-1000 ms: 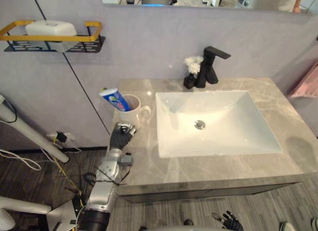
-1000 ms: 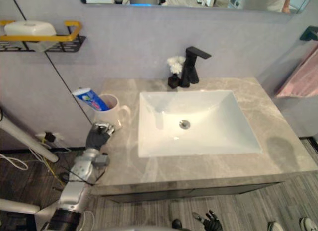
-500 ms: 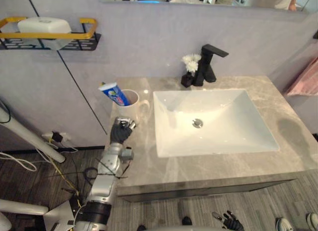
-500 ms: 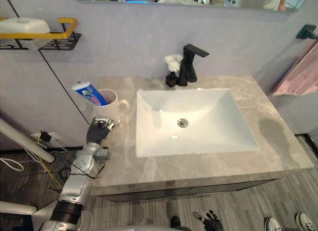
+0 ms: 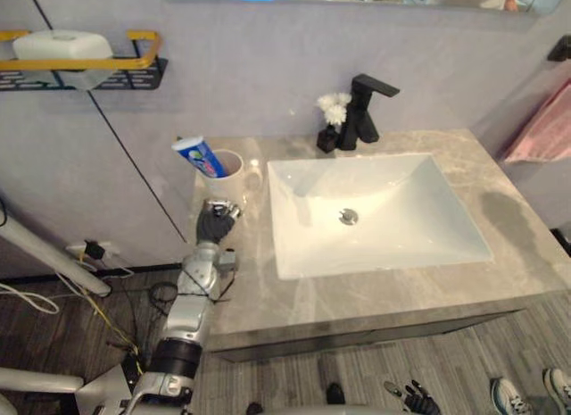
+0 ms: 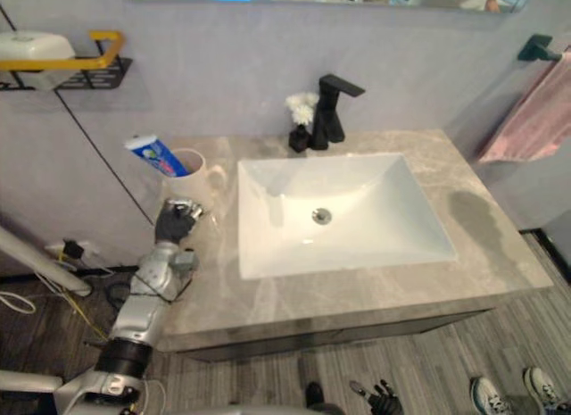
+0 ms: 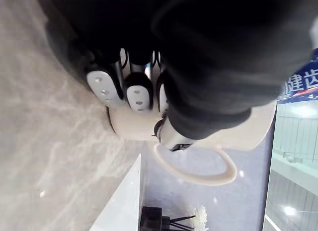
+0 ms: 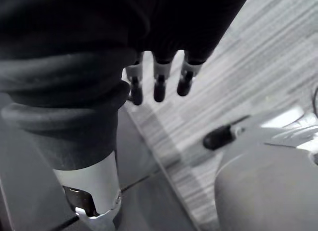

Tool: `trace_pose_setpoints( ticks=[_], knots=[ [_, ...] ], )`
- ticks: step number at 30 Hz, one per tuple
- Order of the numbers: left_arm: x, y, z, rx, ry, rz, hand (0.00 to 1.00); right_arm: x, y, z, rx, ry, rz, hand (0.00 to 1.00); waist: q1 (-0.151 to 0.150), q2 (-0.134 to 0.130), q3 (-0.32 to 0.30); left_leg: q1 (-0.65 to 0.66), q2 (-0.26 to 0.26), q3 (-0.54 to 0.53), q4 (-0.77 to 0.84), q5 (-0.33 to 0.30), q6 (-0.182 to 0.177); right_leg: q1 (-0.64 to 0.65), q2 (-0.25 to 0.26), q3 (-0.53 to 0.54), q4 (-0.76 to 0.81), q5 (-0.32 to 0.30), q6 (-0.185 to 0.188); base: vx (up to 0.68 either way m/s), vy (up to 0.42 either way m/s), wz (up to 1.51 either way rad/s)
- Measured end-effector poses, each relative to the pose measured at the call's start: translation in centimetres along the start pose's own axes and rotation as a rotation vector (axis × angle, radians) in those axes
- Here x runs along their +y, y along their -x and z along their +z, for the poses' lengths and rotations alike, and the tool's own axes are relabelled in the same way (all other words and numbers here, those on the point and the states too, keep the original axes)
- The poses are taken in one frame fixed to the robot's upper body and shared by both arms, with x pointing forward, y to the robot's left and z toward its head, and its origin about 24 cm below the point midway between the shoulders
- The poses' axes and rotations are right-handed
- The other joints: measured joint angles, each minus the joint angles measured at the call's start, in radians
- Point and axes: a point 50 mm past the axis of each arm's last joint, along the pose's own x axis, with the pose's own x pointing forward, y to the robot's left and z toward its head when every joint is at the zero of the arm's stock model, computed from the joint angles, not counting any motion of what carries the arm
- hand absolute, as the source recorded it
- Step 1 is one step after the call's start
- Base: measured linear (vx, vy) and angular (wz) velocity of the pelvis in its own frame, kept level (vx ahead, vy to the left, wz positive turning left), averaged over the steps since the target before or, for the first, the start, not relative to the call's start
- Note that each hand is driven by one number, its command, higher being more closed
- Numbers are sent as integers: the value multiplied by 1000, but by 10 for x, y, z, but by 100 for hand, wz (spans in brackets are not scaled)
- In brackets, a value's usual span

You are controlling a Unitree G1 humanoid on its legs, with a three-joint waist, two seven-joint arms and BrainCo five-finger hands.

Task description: Organize washtable

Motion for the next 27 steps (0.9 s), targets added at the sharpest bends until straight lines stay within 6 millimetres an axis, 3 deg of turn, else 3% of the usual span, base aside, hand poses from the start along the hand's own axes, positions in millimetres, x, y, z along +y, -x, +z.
trace_pose_setpoints(
  ticks=[5, 17, 23, 27],
  knots=[
    [-3, -11, 5, -13, 0, -6, 100, 0, 0, 0, -1, 0, 1, 0, 0, -1, 7, 0, 1, 8, 0, 0, 0, -1, 2, 1, 0, 0, 0, -6, -38, -2],
    [-6, -10, 6, -15, 1, -16, 100, 1, 0, 1, -1, -2, 2, 0, -1, -4, 10, 4, -4, -6, 0, 1, 2, 8, -2, -8, 0, 1, 0, -27, -34, 2],
    [-23, 14, 16, -76, 31, -111, 100, 2, -2, 3, -7, -6, 8, 0, 1, -6, 11, 10, -5, -43, 4, 5, 7, 34, -6, -58, 0, 0, 0, -25, -39, 16],
    [-25, 25, 27, -131, 51, -139, 100, 5, -4, 8, -18, -10, 17, 0, 10, -4, 11, 10, -6, -52, 9, 8, 11, 37, -8, -68, 9, 0, 0, -59, -40, 11]
  ],
)
